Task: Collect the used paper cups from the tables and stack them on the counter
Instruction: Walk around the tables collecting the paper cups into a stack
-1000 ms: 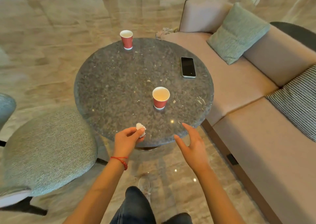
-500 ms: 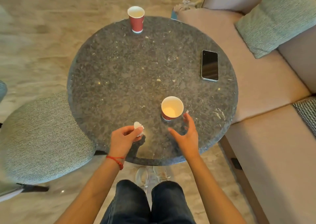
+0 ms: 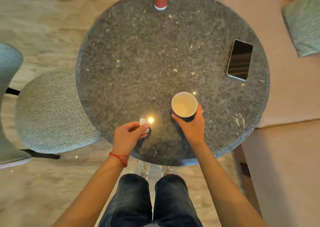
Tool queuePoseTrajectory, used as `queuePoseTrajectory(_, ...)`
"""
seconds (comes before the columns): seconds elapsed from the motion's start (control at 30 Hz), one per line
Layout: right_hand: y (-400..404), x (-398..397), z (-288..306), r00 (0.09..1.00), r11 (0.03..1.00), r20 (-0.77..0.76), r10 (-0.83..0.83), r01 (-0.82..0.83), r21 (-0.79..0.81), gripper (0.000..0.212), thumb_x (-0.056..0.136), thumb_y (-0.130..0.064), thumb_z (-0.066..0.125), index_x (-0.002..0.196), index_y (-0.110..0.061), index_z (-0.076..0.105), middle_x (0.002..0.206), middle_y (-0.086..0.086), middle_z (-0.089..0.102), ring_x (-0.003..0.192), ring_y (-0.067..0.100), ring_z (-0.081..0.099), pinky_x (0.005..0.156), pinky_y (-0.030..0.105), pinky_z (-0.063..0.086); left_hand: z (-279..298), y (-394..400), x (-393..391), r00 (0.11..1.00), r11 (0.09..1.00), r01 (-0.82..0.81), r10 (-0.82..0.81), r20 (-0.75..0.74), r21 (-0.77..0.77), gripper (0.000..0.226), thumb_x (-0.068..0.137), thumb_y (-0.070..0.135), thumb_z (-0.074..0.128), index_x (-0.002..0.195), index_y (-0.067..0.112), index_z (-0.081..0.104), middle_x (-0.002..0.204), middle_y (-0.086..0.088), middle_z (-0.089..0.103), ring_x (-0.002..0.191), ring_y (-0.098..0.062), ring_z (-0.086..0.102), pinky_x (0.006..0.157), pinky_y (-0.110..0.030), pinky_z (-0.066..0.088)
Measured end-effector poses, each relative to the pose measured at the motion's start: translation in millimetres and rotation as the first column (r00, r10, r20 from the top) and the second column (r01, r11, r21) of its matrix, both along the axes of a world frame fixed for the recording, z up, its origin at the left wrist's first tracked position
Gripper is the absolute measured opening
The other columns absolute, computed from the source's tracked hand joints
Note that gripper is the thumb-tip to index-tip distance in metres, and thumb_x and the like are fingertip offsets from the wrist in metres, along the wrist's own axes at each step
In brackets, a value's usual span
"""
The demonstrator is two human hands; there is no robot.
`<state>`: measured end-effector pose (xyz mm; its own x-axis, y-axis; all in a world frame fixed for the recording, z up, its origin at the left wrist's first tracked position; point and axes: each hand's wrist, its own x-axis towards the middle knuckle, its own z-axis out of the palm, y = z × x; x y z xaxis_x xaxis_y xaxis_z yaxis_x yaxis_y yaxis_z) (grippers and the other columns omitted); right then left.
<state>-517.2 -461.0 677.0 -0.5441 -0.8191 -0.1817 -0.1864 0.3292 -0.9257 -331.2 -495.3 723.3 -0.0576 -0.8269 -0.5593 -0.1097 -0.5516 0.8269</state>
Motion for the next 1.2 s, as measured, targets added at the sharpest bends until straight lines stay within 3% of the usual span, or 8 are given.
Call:
queuePoseTrajectory(0.2,-3,0,18,0.984,0.992,0.127,0.124,-0.127,0.011,0.064,0.067,-0.023,0.083,0.109,-0.051,0.044,0.108,-0.030,0.053,0.097,-0.021,0.051,0.075,0.000,0.042,9,1,1,0.998,0.997,-0.067,0.067,-0.013,-0.029,0.006,0.079,0.002,0.067,0.074,0.004,0.068,0.054,0.007,0.067,0.057,-0.005,0.065,0.059,-0.016,0.055)
queuePoseTrajectory(0.33,-2,7,30,0.946,0.969,0.222,0.238,-0.248,0.016,0.059,0.067,-0.028,0.081,0.108,-0.049,0.045,0.110,-0.028,0.054,0.099,-0.015,0.054,0.075,0.005,0.046,13,6,12,0.988,0.987,-0.152,0.152,-0.004,-0.052,0.012,0.079,0.003,0.067,0.070,0.011,0.069,0.054,0.008,0.067,0.058,-0.004,0.065,0.062,-0.015,0.055)
queuePoseTrajectory(0.47,-4,19,37,0.895,0.934,0.295,0.335,-0.357,0.022,0.061,0.071,-0.025,0.079,0.118,-0.039,0.044,0.116,-0.019,0.056,0.108,0.002,0.055,0.083,0.020,0.049,16,20,28,0.962,0.961,-0.271,0.268,-0.057,-0.059,0.013,0.079,0.002,0.067,0.070,0.011,0.069,0.056,0.006,0.068,0.059,-0.007,0.066,0.060,-0.015,0.054)
queuePoseTrajectory(0.53,-5,29,40,0.867,0.909,0.308,0.391,-0.416,0.015,0.062,0.072,-0.024,0.079,0.121,-0.034,0.043,0.116,-0.018,0.056,0.108,0.003,0.055,0.082,0.019,0.051,16,30,38,0.936,0.936,-0.347,0.343,-0.072,-0.051,0.013,0.079,0.002,0.066,0.070,0.010,0.069,0.056,0.005,0.068,0.059,-0.006,0.066,0.058,-0.014,0.053)
queuePoseTrajectory(0.7,-8,66,48,0.783,0.818,0.308,0.540,-0.575,0.027,0.063,0.073,-0.022,0.078,0.124,-0.032,0.042,0.114,-0.018,0.055,0.105,-0.001,0.055,0.078,0.015,0.051,14,66,74,0.845,0.847,-0.531,0.529,-0.077,-0.019,0.007,0.080,0.003,0.066,0.074,0.006,0.068,0.057,0.006,0.069,0.061,-0.007,0.067,0.061,-0.016,0.054)
queuePoseTrajectory(0.87,-2,123,55,0.679,0.711,0.302,0.669,-0.703,0.007,0.054,0.074,-0.015,0.077,0.115,-0.033,0.048,0.106,-0.020,0.059,0.094,-0.005,0.060,0.071,0.008,0.049,16,110,119,0.706,0.709,-0.705,0.704,-0.084,0.024,0.003,0.080,0.002,0.066,0.083,0.001,0.067,0.076,-0.010,0.066,0.061,-0.008,0.068,0.061,-0.017,0.055)
queuePoseTrajectory(1.0,16,180,61,0.581,0.599,0.275,0.766,-0.800,0.021,0.054,0.071,-0.018,0.079,0.116,-0.030,0.050,0.111,-0.006,0.064,0.100,0.006,0.062,0.081,0.022,0.052,21,149,165,0.615,0.617,-0.787,0.784,-0.083,0.005,0.005,0.081,0.004,0.066,0.076,0.005,0.067,0.083,-0.015,0.064,0.067,-0.015,0.066,0.064,-0.017,0.056)
queuePoseTrajectory(1.2,59,290,68,0.408,0.409,0.253,0.877,-0.911,0.050,0.054,0.070,-0.017,0.080,0.115,-0.027,0.052,0.105,-0.008,0.064,0.092,0.000,0.063,0.071,0.013,0.051,21,223,261,0.448,0.450,-0.893,0.888,-0.106,-0.010,0.013,0.079,0.006,0.068,0.066,0.008,0.069,0.066,-0.003,0.067,0.062,-0.008,0.068,0.059,-0.015,0.054)
